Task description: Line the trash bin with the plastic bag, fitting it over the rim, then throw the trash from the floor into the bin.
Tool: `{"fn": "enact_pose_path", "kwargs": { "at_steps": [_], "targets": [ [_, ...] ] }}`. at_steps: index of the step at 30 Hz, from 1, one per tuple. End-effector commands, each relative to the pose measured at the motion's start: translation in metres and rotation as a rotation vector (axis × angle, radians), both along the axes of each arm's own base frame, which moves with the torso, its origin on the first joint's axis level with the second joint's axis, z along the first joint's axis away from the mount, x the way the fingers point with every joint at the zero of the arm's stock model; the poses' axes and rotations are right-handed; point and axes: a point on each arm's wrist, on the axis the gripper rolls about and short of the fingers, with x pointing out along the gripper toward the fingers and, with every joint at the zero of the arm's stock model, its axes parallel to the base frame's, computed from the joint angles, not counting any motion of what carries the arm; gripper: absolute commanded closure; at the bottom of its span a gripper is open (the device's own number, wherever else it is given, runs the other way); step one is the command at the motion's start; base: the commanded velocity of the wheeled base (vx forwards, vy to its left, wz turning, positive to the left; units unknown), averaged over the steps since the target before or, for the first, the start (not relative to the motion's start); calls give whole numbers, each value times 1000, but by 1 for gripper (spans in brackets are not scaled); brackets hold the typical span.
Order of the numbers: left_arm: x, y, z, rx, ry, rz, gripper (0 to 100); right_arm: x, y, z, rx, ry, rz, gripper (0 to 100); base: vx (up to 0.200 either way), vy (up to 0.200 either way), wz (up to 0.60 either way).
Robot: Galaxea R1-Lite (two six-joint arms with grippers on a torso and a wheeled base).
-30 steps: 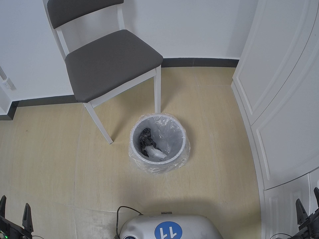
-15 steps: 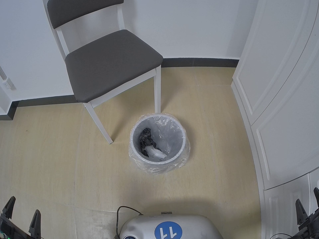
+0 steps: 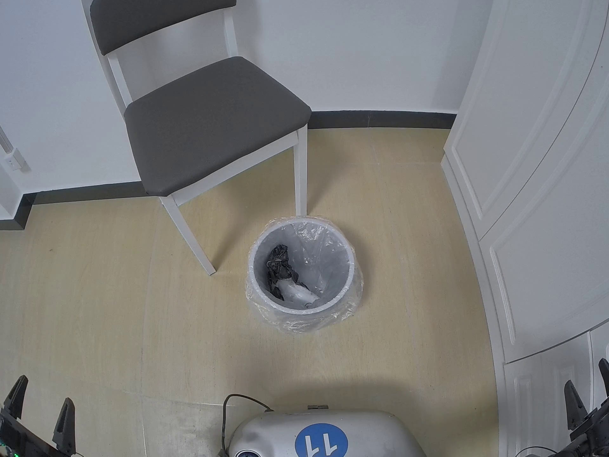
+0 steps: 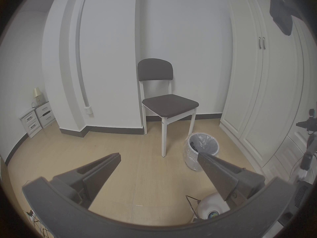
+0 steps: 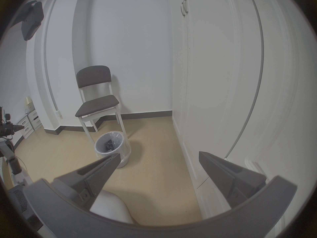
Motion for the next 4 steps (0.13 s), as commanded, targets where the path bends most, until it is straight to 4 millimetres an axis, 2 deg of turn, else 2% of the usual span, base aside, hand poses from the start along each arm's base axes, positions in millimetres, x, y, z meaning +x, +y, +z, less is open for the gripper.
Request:
{"fn": "enact_pose_path", "kwargs": {
  "at_steps": [1,4],
  "targets": [
    [0,0,-5,0,5,0,0,0,0,-5,1,3,0,0,0,0,0],
    [0,0,-5,0,5,0,0,0,0,-5,1,3,-1,0,0,0,0]
  ]
}}
